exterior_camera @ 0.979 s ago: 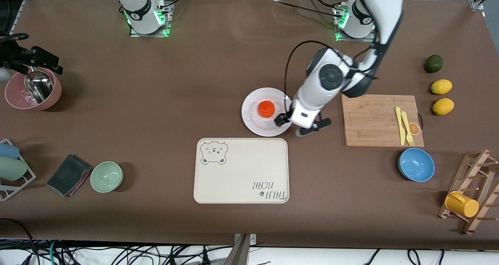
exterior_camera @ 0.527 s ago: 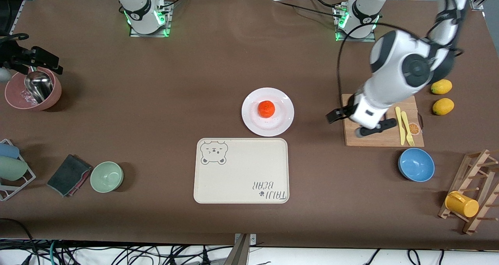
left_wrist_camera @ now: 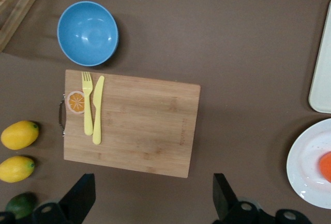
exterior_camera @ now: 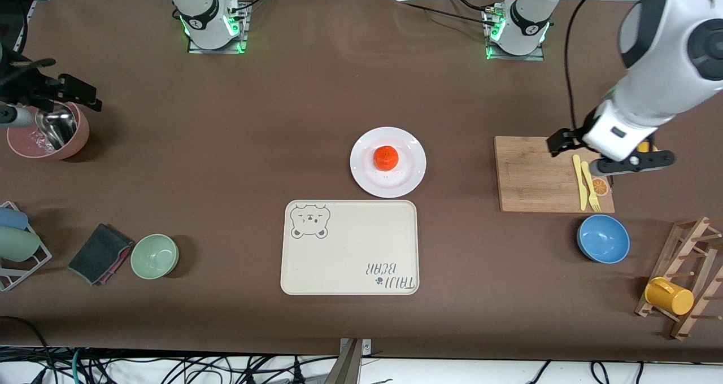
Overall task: Place orange and plate with both arms
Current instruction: 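Raise the left gripper back toward the cutting board while the right gripper reaches out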
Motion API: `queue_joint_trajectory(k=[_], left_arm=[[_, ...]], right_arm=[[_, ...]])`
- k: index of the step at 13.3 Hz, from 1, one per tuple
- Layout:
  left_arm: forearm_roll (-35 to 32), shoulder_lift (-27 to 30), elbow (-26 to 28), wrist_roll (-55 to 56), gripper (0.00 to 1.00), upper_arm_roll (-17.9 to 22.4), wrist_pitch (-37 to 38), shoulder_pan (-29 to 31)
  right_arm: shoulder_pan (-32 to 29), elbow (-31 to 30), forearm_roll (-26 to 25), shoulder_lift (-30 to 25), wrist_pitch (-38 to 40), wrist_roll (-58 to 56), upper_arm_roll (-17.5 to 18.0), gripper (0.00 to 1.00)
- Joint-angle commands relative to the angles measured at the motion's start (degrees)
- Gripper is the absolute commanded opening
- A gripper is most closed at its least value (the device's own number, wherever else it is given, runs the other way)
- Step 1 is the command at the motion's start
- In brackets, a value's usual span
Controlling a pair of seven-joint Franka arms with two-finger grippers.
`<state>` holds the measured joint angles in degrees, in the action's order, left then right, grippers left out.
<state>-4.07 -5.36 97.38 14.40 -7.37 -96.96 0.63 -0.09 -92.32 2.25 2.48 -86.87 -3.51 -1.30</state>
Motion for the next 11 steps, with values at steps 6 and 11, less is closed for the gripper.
queue_joint_trajectory(k=[6, 11], left_arm=[[2.4, -0.01, -6.68, -5.43, 1.0, 5.96, 8.01, -0.99], [2.4, 0.0, -6.86, -5.43, 1.0, 5.34, 8.01, -0.9]], right_arm=[[8.61, -0.14, 26.23, 19.45, -10.49, 0.35, 1.12, 1.0], [17.46, -0.75, 43.33, 28.09, -23.93, 0.43, 1.12, 1.0]])
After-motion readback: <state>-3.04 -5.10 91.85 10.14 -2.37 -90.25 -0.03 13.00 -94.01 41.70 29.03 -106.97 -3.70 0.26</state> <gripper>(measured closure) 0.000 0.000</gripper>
